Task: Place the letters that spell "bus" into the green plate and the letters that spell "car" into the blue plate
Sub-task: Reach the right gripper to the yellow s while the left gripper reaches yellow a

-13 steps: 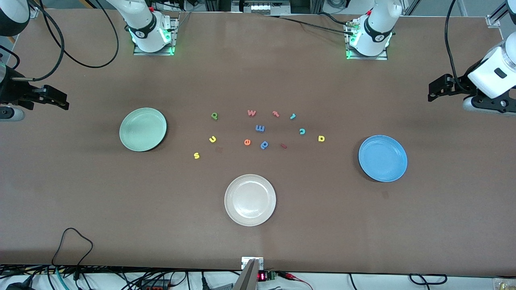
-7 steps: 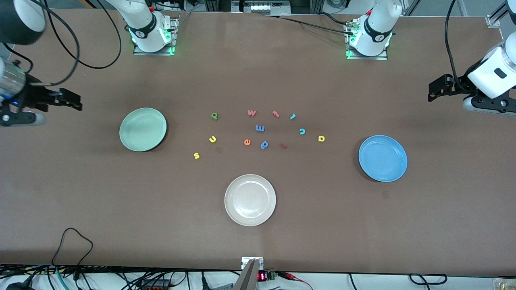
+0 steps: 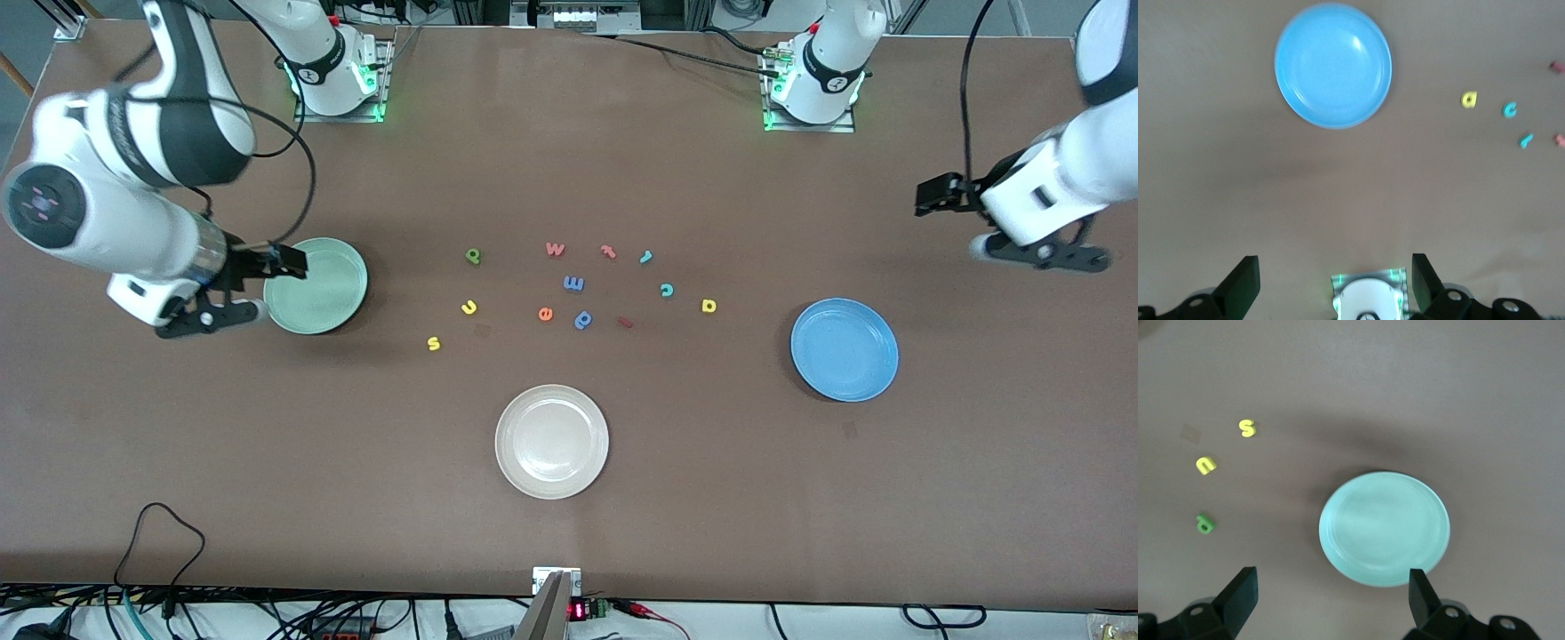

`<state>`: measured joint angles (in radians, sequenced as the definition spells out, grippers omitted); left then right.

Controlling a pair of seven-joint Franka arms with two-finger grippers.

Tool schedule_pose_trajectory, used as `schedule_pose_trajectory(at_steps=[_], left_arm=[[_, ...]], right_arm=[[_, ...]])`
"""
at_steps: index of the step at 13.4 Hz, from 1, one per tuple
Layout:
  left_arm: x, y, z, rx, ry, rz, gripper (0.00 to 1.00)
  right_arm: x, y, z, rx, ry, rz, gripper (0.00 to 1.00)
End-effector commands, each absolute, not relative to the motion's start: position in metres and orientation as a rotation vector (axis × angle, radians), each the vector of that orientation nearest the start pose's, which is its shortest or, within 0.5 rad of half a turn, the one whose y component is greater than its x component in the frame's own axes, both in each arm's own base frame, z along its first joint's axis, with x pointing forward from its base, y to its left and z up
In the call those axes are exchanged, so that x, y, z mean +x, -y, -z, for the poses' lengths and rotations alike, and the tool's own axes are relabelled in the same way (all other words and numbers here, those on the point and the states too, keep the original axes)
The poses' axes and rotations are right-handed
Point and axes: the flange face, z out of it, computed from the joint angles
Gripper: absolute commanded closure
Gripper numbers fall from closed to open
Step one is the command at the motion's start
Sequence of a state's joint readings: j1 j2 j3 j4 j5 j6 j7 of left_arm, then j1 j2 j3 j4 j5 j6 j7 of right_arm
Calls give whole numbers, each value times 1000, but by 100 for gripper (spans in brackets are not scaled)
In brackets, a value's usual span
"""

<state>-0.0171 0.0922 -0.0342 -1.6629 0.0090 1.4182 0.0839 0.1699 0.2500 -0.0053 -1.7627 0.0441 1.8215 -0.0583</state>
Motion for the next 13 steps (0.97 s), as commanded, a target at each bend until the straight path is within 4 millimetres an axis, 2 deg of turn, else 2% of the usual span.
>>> schedule_pose_trajectory(at_steps=[1, 2, 5, 7, 8, 10, 12, 13], left_arm=[[566, 56, -475, -3080, -155, -639, 0], [574, 77, -457, -3076, 21, -615, 0], [588, 136, -400, -3057, 324, -565, 0], [584, 169, -353, -3074, 473, -464, 0], [577, 183, -330, -3118, 466, -370, 0], [562, 208, -295, -3196, 411, -198, 0], [547, 237, -268, -3216, 307, -172, 1], [539, 251, -254, -3207, 229, -197, 5]], right_arm=[[598, -136, -359, -3075, 266, -278, 0], [598, -150, -343, -3077, 291, -269, 0], [602, -171, -305, -3078, 331, -241, 0], [601, -195, -281, -3090, 295, -223, 0], [599, -210, -269, -3097, 267, -205, 0], [599, -224, -246, -3104, 217, -169, 0], [597, -234, -232, -3103, 233, -150, 0], [596, -239, -226, -3103, 240, -146, 4]])
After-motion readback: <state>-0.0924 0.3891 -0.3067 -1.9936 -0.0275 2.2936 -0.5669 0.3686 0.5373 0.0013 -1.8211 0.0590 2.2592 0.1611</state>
